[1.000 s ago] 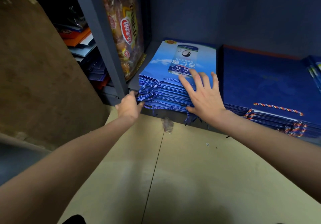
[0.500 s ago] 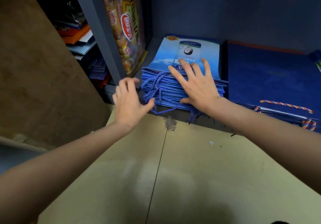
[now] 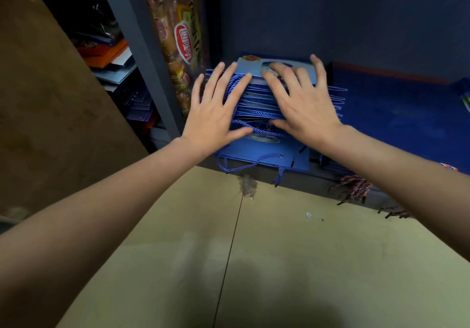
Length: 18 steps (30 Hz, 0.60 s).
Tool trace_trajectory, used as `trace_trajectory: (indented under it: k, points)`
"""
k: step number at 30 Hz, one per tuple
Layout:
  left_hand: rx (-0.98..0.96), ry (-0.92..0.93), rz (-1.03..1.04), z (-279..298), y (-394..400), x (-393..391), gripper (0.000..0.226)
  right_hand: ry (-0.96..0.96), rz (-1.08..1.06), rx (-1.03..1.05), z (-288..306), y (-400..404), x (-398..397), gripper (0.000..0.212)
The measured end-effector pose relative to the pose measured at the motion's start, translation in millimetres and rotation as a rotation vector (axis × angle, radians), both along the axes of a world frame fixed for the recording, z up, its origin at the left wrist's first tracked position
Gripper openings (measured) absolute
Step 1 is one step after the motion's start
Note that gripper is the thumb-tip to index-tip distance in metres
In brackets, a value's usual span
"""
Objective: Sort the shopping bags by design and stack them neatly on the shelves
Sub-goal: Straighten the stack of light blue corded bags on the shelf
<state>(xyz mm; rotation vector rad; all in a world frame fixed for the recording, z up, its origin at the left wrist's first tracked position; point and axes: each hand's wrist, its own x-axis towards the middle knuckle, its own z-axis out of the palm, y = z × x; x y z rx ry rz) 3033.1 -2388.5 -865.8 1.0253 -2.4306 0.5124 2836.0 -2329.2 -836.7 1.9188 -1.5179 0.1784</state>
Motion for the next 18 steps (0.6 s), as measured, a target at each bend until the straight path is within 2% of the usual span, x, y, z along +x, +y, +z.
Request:
trace_trajectory:
  k: [3,5,8,11,18]
  points:
    - [-0.002,0.078,0.036,-10,0,-5,0.079,0.003,0.02,0.007,-3,-1,-1,0.097]
    - [-0.032,0.053,0.09,-13,-3,-8,0.082,-0.014,0.021,0.011,-6,-2,-1,0.097]
    - [-0.086,-0.029,0.047,-8,-11,-5,0.089,-0.044,0.019,0.022,-5,-3,-2,0.096]
    - [-0.077,-0.066,-0.01,-4,-16,1,0.098,-0.049,0.023,0.022,-1,-6,-5,0.093]
    - [-0.08,-0.192,0.055,-7,-15,6,0.109,-0.042,0.032,0.034,-4,-5,-4,0.093]
